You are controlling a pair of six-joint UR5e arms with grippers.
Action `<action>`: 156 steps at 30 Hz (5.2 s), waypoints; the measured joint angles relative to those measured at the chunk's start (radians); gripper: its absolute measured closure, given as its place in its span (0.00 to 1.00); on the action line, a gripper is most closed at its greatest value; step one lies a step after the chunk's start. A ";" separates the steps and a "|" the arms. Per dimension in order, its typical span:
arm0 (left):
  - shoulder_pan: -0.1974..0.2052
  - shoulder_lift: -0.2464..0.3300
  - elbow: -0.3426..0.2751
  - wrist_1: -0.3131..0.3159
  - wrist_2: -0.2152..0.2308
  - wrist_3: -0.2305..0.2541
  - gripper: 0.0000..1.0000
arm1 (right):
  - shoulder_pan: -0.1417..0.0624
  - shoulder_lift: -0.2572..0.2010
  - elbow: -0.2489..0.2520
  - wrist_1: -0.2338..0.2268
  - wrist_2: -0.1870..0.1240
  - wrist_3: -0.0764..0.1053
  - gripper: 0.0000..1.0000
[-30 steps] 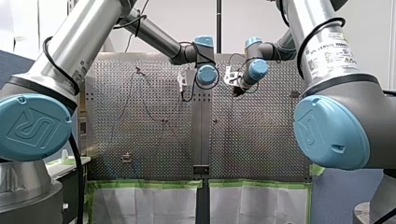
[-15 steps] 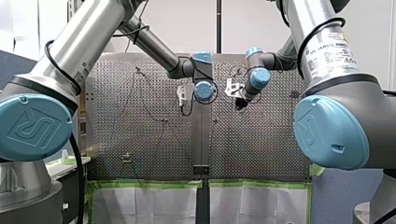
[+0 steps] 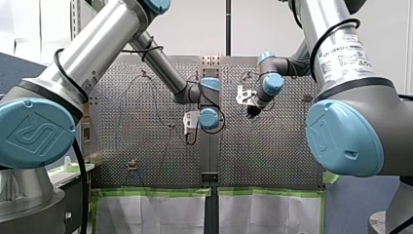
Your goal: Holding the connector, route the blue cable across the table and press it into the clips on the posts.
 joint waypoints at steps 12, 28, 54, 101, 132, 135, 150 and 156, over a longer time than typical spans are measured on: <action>0.010 -0.002 -0.044 0.071 0.094 -0.059 1.00 | -0.004 0.006 0.050 -0.048 -0.001 -0.070 1.00; 0.021 -0.078 0.037 0.062 0.131 -0.133 1.00 | -0.024 0.056 0.061 -0.111 -0.015 -0.057 1.00; 0.100 -0.130 0.122 0.046 0.182 -0.139 1.00 | -0.057 0.074 0.054 -0.180 -0.040 -0.043 1.00; 0.110 -0.083 0.213 -0.230 0.177 -0.069 0.00 | -0.132 0.136 -0.042 -0.201 -0.092 -0.031 1.00; -0.141 -0.077 0.286 -0.317 0.008 -0.130 0.00 | -0.212 0.126 -0.038 -0.154 -0.107 -0.023 1.00; -0.168 -0.103 0.312 -0.329 -0.003 -0.149 0.00 | -0.216 0.118 -0.035 -0.153 -0.124 -0.019 1.00; -0.185 -0.236 0.446 -0.368 -0.066 -0.186 0.00 | -0.217 0.098 -0.018 -0.151 -0.149 -0.017 1.00; -0.182 -0.269 0.498 -0.346 -0.106 -0.193 0.00 | -0.218 0.097 -0.016 -0.152 -0.149 -0.017 1.00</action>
